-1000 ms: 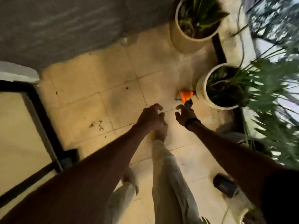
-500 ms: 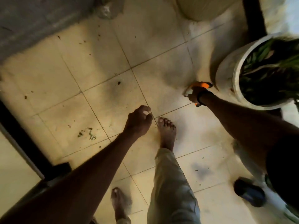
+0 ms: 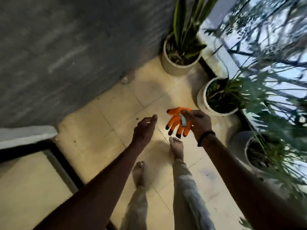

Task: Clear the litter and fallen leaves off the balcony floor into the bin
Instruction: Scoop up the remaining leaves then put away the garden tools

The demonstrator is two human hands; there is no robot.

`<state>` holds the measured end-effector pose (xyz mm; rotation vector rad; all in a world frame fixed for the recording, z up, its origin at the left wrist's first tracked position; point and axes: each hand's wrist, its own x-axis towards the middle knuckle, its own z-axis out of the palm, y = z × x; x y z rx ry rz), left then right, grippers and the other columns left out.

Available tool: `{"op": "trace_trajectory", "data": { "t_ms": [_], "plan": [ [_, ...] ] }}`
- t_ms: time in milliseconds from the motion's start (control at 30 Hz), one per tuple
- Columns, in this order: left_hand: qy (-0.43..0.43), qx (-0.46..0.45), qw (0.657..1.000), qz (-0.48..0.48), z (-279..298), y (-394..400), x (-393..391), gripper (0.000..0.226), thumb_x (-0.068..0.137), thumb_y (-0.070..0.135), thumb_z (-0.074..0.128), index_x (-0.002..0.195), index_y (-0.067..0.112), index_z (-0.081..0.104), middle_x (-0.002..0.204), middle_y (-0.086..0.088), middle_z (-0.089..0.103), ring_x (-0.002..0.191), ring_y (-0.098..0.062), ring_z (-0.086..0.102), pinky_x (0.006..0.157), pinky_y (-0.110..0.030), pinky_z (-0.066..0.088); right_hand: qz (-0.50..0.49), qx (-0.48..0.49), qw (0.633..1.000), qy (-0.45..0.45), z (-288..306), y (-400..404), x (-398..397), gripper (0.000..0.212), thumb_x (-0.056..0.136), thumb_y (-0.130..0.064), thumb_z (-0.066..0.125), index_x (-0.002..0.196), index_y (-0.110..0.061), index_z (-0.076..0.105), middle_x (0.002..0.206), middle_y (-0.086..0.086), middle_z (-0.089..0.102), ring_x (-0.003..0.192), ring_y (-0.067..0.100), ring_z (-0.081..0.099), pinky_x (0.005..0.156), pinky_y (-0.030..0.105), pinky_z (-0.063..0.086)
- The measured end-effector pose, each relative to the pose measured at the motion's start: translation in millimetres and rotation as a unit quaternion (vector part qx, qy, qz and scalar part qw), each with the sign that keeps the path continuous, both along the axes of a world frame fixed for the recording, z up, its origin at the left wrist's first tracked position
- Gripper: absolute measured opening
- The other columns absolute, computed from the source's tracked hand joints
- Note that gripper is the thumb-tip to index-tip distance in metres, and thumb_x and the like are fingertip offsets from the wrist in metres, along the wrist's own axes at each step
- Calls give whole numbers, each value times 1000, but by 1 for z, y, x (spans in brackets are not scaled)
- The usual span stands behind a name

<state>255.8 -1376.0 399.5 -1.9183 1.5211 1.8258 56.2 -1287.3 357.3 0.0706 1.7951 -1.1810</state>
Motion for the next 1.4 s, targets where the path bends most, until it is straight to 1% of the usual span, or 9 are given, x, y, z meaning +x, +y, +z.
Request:
{"op": "trace_trajectory", "data": {
  "t_ms": [100,267,433,533,667,867,1033,1233,1400],
  "plan": [
    [75,39,996,18,90,5,4,50,88,77,50,104,33,65,115,0,68,113,-24,62,101,-45,47,-38,-74,996,-39,102,23,39,13,86,-7,75,90,-11,63,83,9,69,73,25,64,63,32,49],
    [171,74,977,-102,201,46,5,59,84,83,51,85,26,67,63,7,54,54,-11,47,54,-29,32,-128,-139,980,-56,220,92,83,32,78,4,80,91,-22,65,86,18,55,62,22,56,56,28,47],
    [191,94,957,-199,236,127,-8,65,76,62,81,131,46,50,99,-14,76,82,-29,71,68,-46,51,-230,-143,963,-22,276,195,97,45,85,11,71,117,-15,54,94,17,62,76,26,62,62,35,52],
    [210,95,937,-264,250,186,-31,55,89,34,78,129,48,42,83,-5,73,72,-22,65,61,-32,48,-281,-139,950,6,284,272,95,52,84,10,74,126,-15,58,99,18,71,80,27,68,63,35,56],
    [168,103,897,-395,256,284,-73,33,91,42,75,118,26,68,73,3,70,72,-16,66,65,-27,49,-330,-124,934,59,287,386,94,44,83,4,78,122,5,58,113,35,68,80,30,69,65,35,56],
    [156,115,807,-558,269,490,-133,36,93,50,68,101,16,73,79,-6,69,69,-18,64,57,-23,45,-432,-104,890,99,307,594,95,33,78,1,82,108,1,67,103,24,74,89,37,71,77,49,58],
    [172,140,705,-674,282,656,-167,43,97,46,64,85,5,67,57,-7,61,42,-22,50,41,-24,34,-448,-85,884,102,323,761,96,51,69,-6,90,115,-7,70,106,22,75,98,43,71,84,61,59],
    [178,121,576,-789,280,809,-219,59,95,53,64,72,-1,60,58,-17,53,42,-23,46,42,-23,31,-401,19,901,167,334,909,75,54,67,-9,93,115,-26,75,113,1,76,104,11,69,80,29,58],
    [129,57,538,-831,262,909,-274,50,93,50,69,87,0,72,63,-13,62,49,-19,54,46,-22,40,-343,100,916,181,318,995,33,42,74,-32,82,114,-25,73,113,-5,73,105,5,68,87,22,54]
  ]
}}
